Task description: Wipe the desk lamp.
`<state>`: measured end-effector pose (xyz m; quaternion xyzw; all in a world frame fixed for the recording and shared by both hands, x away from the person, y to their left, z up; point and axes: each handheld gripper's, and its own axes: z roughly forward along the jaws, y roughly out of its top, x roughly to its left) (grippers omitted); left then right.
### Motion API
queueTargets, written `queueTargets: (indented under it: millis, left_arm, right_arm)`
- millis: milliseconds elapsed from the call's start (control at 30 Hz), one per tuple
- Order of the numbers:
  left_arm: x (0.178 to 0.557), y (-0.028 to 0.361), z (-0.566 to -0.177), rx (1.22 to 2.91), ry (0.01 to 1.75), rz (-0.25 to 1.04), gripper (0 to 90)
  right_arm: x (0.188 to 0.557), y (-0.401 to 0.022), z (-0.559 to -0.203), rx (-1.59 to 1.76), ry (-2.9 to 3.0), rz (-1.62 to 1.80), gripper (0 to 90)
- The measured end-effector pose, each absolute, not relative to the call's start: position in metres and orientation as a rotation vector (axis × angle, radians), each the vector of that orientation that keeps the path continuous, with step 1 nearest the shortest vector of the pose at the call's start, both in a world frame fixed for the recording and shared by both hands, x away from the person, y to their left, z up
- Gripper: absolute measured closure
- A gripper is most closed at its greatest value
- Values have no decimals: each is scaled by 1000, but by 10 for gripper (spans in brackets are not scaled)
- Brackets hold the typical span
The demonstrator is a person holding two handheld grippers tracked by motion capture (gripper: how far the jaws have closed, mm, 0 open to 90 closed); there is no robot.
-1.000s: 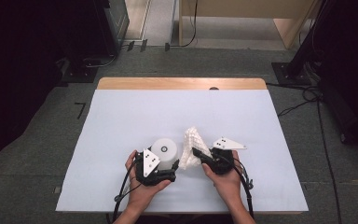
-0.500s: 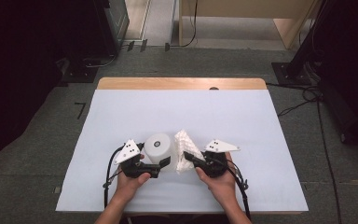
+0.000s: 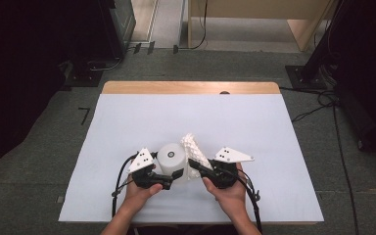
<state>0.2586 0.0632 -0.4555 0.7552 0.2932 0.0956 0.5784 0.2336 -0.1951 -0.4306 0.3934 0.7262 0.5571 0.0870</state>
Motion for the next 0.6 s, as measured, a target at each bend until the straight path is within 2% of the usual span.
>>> queueTargets:
  millis: [200, 500, 600]
  left_arm:
    - [261, 71, -452, 1741, 706, 243, 89]
    - [256, 53, -458, 1812, 657, 321, 88]
    - [256, 53, -458, 1790, 673, 343, 87]
  right_arm:
    - [241, -186, -453, 1222, 2248, 1593, 793]
    - [233, -199, -425, 1194, 2110, 1723, 792]
    - [235, -200, -429, 1215, 2120, 1711, 792]
